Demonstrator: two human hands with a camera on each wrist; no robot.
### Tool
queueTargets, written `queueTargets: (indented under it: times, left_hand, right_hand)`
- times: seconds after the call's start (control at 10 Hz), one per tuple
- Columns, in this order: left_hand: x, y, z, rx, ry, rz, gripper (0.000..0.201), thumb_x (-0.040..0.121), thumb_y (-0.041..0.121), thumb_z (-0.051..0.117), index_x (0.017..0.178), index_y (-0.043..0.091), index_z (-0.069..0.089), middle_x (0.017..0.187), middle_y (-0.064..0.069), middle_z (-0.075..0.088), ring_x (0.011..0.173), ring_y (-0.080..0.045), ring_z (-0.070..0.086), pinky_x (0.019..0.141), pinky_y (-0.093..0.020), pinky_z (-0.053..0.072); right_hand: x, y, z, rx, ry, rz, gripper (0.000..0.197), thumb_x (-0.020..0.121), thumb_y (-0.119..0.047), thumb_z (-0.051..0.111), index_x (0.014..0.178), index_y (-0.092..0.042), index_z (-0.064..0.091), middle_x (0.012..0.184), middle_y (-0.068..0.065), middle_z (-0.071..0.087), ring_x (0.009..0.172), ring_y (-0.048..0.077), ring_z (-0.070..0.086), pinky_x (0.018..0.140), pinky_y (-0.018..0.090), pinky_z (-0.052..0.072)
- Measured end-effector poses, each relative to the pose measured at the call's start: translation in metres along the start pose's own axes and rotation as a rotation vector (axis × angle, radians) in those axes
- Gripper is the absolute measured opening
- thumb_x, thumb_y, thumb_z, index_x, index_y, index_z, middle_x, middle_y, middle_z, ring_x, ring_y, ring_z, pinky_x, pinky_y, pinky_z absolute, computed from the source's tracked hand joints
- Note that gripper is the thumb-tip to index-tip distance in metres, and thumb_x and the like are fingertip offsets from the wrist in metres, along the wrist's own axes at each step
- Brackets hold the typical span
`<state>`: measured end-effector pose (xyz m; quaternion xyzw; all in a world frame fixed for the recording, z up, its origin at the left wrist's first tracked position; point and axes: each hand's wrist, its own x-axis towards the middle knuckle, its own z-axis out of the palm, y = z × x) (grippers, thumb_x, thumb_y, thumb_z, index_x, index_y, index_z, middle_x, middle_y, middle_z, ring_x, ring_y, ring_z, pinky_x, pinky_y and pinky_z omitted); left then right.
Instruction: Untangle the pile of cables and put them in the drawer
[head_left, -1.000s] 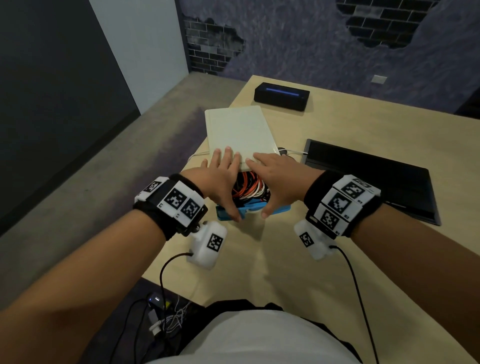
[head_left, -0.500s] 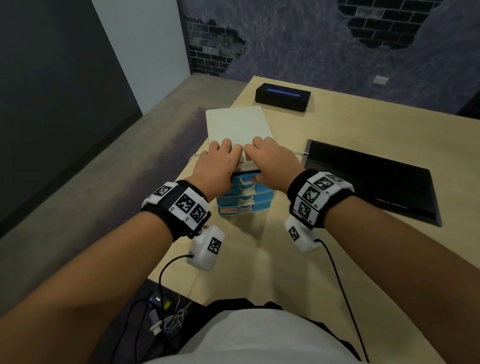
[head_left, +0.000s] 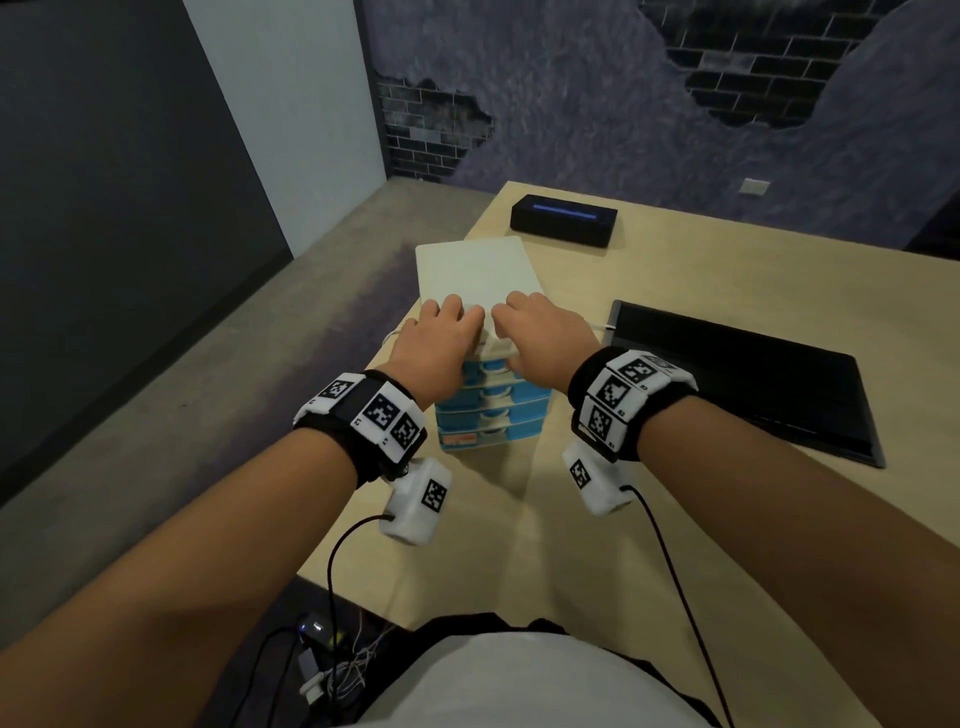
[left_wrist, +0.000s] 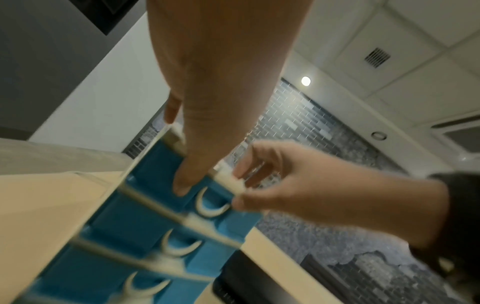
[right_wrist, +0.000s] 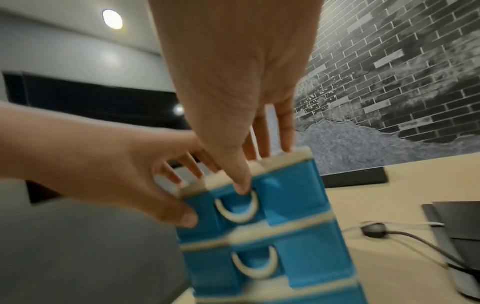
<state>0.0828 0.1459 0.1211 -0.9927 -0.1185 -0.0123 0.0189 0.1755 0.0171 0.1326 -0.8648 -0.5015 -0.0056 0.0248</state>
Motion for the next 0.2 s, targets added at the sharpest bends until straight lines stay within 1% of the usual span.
queueTargets:
  times: [0.1, 0.2]
  left_hand:
    - [0.003, -0.008, -0.02, -0.063, -0.134, 0.03, 0.058, 0.077, 0.036, 0.071, 0.124, 0.017, 0.042, 0.129, -0.007, 0.042, 0.113, -0.03, 0.045, 0.087, -0.043, 0.043]
    - [-0.015, -0.017, -0.021, -0.183, -0.263, 0.031, 0.075, 0.08, 0.043, 0.067, 0.142, 0.021, 0.031, 0.144, -0.003, 0.032, 0.128, -0.027, 0.038, 0.103, -0.043, 0.039]
  right_hand:
    - [-0.012, 0.006, -0.015, 0.032, -0.046, 0.033, 0.035, 0.089, -0.028, 0.062, 0.121, -0.015, 0.053, 0.123, 0.006, 0.049, 0.111, 0.026, 0.05, 0.084, 0.039, 0.047]
    - [-0.047, 0.017, -0.015, 0.052, -0.061, 0.073, 0.039, 0.091, -0.036, 0.057, 0.127, -0.02, 0.051, 0.127, 0.004, 0.05, 0.115, 0.026, 0.052, 0.089, 0.037, 0.046]
